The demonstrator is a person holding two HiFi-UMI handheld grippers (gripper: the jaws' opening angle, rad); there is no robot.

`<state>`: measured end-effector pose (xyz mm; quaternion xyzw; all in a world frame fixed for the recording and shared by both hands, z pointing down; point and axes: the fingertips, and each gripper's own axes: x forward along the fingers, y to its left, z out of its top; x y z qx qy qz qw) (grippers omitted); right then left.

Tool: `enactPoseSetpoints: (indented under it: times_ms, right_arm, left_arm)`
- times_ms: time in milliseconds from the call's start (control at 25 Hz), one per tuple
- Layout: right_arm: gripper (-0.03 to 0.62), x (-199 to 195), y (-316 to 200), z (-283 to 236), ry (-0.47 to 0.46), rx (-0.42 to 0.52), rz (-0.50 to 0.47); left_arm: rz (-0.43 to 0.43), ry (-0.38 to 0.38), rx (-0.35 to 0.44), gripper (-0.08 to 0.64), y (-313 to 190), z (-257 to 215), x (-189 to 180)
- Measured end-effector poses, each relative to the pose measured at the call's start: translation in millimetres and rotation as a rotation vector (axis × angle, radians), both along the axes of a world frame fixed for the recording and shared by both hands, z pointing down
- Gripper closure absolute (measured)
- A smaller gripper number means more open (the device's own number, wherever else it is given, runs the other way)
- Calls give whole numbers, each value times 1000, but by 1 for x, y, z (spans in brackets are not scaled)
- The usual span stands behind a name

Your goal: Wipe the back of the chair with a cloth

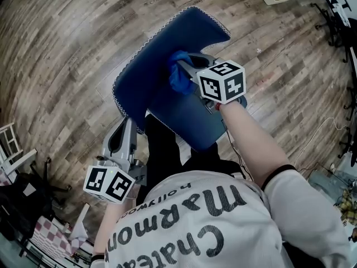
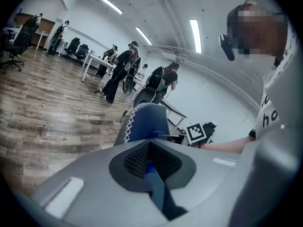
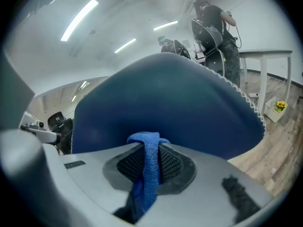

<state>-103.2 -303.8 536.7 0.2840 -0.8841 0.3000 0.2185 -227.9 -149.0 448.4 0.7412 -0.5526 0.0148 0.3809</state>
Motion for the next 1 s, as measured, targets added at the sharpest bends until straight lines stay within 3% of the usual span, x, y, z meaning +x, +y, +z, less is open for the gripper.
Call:
enactPoseSetpoints:
  times_ms: [360,720,800,1000]
  right_arm:
    - [529,54,-51,2,55,46,186]
    - [529,88,-71,-7,97,104,290]
    - [529,90,-69,-11,102,129,277]
    - [529,56,-23,-2,136,128,116]
  left_arm:
    - [15,-4,-10,551,-2,3,0]
    - [22,-10,-19,551,1,8,0]
    - [20,-11,-18,551,2,9,1]
    - [5,3,-24,551,7,12,10]
